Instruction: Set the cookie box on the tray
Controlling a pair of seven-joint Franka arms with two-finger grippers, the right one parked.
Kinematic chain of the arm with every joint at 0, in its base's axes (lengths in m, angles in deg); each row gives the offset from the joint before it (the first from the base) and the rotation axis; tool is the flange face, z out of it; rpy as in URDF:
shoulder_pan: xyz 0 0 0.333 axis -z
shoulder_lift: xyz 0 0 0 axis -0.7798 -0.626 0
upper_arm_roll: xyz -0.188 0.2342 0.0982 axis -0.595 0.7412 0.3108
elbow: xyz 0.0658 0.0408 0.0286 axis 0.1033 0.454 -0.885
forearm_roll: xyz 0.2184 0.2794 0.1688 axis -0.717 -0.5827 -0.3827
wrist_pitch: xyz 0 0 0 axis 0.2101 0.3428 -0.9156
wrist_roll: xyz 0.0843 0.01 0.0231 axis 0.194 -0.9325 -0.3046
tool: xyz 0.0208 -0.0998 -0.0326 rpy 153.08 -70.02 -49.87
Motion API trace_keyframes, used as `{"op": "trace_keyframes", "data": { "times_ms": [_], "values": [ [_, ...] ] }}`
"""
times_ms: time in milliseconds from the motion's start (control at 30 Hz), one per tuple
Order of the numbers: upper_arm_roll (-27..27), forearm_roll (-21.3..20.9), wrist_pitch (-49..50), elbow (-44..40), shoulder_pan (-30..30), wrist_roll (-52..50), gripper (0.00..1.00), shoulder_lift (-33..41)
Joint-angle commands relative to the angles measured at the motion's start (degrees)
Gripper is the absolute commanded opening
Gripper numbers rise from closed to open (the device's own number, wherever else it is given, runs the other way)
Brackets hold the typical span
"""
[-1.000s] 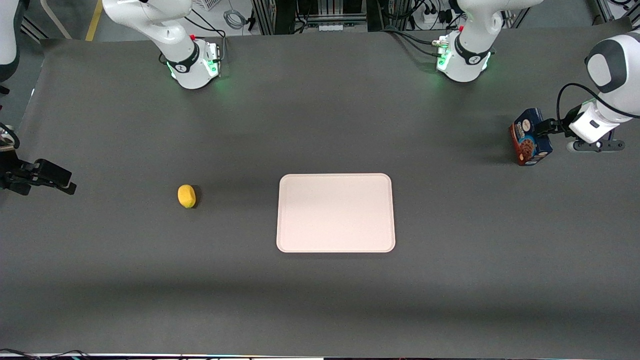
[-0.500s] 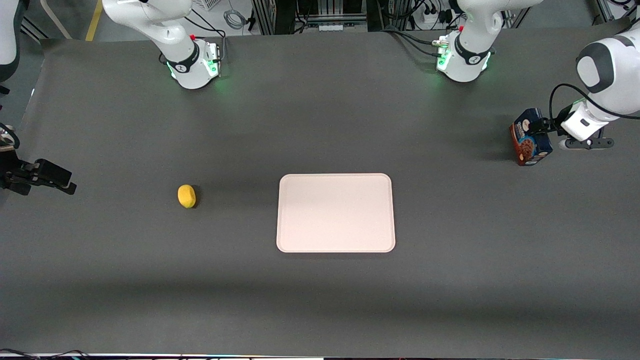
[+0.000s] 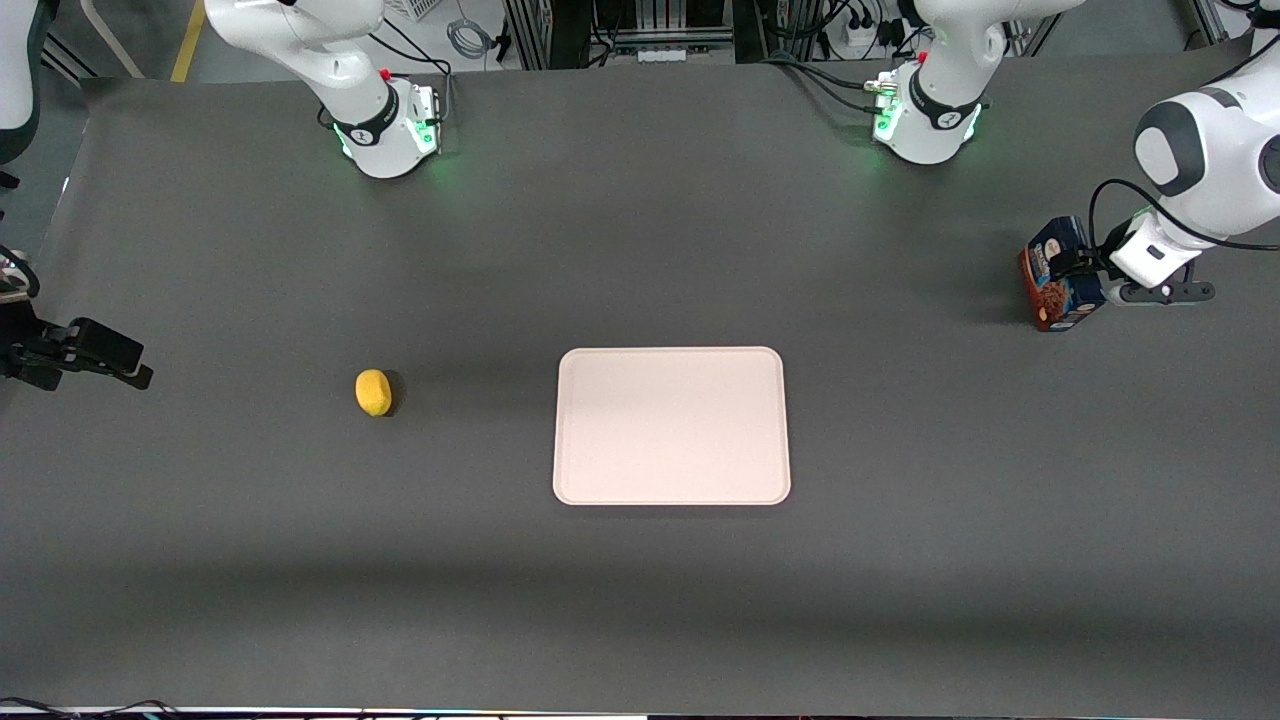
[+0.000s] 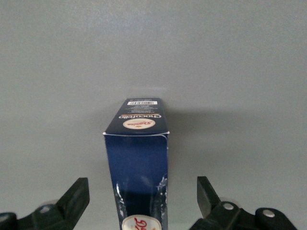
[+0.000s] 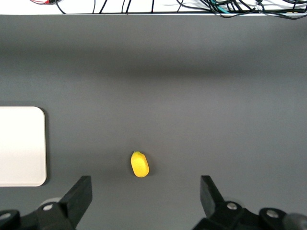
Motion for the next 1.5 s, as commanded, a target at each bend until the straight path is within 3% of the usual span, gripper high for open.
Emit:
{"op": "trace_keyframes", "data": {
  "times_ms": [0, 633, 800, 1133, 1333, 1467],
  "values": [
    [0.0, -0.2, -3.2, 1.8, -0.6, 0.4, 1.0, 0.6],
    [0.0, 0.2, -5.2, 3.0, -0.5, 0.4, 1.0, -1.5],
    [0.0, 0.2, -5.2, 3.5, -0.5, 0.3, 0.96, -1.4],
    [0.0, 0.3, -2.7, 4.3, -0.7, 0.3, 0.64, 1.0],
    [0.0, 0.3, -2.7, 4.3, -0.7, 0.3, 0.25, 1.0],
    [0.0, 0.3, -2.5, 4.2, -0.7, 0.3, 0.06, 0.9]
  ]
}}
